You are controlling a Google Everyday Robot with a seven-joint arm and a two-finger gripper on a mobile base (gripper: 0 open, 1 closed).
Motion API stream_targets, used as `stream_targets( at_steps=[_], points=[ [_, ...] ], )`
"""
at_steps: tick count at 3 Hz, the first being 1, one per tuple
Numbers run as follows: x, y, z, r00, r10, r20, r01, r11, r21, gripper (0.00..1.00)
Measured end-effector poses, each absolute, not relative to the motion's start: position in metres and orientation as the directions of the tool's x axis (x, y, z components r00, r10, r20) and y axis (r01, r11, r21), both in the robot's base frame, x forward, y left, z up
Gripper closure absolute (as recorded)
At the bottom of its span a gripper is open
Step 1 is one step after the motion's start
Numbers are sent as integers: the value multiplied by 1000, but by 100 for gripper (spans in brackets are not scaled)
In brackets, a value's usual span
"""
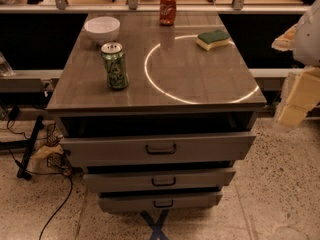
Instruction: Move sponge near green can
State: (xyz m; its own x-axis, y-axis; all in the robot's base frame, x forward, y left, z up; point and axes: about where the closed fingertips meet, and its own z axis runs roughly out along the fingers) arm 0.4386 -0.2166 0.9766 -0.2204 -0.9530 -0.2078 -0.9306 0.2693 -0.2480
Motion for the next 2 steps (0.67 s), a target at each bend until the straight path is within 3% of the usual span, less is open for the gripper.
stream_targets(
  at_steps=[1, 2],
  points=[
    [439, -217, 977, -220, -953, -208, -931, 269, -248, 0],
    [514, -239, 973, -192, -928, -320, -909, 291, -300, 0]
  ],
)
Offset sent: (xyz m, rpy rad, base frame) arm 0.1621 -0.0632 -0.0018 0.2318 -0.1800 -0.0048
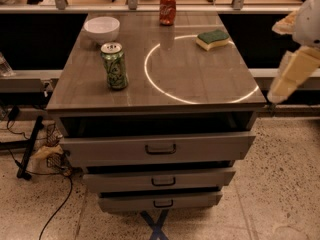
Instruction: Move sponge near green can
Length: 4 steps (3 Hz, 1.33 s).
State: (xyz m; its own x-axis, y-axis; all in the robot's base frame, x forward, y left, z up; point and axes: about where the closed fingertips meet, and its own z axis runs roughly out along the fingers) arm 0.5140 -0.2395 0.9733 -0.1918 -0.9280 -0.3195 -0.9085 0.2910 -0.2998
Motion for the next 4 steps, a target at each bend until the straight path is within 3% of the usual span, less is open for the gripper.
stream_targets(
  at_steps=[2, 4],
  points=[
    [669, -246, 969, -101, -845, -526, -852, 346, -392, 0],
    [677, -242, 975, -101, -820, -563, -838, 375, -396, 0]
  ],
)
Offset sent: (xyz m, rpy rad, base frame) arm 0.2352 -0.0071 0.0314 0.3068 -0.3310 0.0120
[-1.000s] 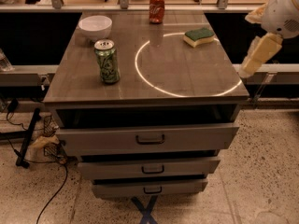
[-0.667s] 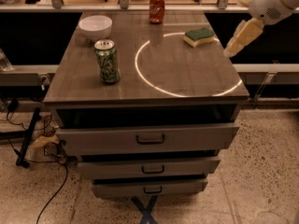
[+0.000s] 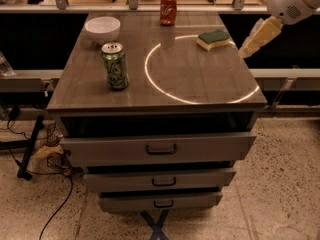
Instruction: Move sponge near green can
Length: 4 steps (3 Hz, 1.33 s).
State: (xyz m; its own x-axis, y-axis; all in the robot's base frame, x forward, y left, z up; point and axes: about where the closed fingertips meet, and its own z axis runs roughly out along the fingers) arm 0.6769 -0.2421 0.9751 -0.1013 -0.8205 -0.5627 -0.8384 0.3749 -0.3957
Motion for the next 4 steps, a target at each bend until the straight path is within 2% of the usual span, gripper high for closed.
stream_targets(
  at_steps=[2, 4],
  points=[
    [773, -226, 943, -199, -616, -762, -743, 602, -292, 0],
    [839, -220, 881, -361, -383, -850, -615, 783, -92, 0]
  ],
)
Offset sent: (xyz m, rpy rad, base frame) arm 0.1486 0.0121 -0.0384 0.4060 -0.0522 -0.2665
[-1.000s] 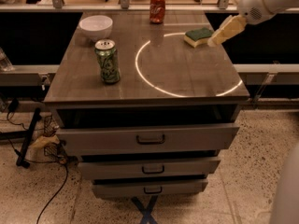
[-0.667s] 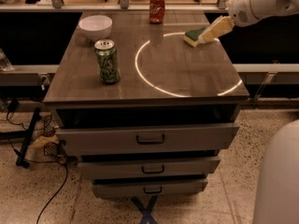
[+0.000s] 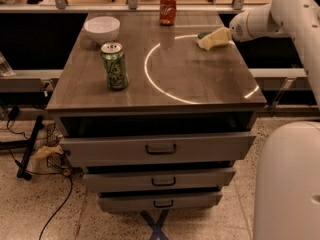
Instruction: Move sponge near green can
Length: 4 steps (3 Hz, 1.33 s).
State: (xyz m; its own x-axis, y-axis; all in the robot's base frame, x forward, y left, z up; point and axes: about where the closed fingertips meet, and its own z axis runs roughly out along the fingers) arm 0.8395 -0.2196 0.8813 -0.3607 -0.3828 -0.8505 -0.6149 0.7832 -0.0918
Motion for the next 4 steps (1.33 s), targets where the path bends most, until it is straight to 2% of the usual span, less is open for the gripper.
stream_targets(
  at_steps=[1, 2, 3, 4],
  points=[
    [856, -216, 866, -374, -321, -870, -584, 810, -48, 0],
    [869, -219, 856, -363, -303, -881, -562, 826, -52, 16],
    [869, -227, 851, -348, -315, -883, -551, 831, -79, 47],
    [860, -226, 862, -303, -361, -882, -575, 807, -132, 70]
  ],
)
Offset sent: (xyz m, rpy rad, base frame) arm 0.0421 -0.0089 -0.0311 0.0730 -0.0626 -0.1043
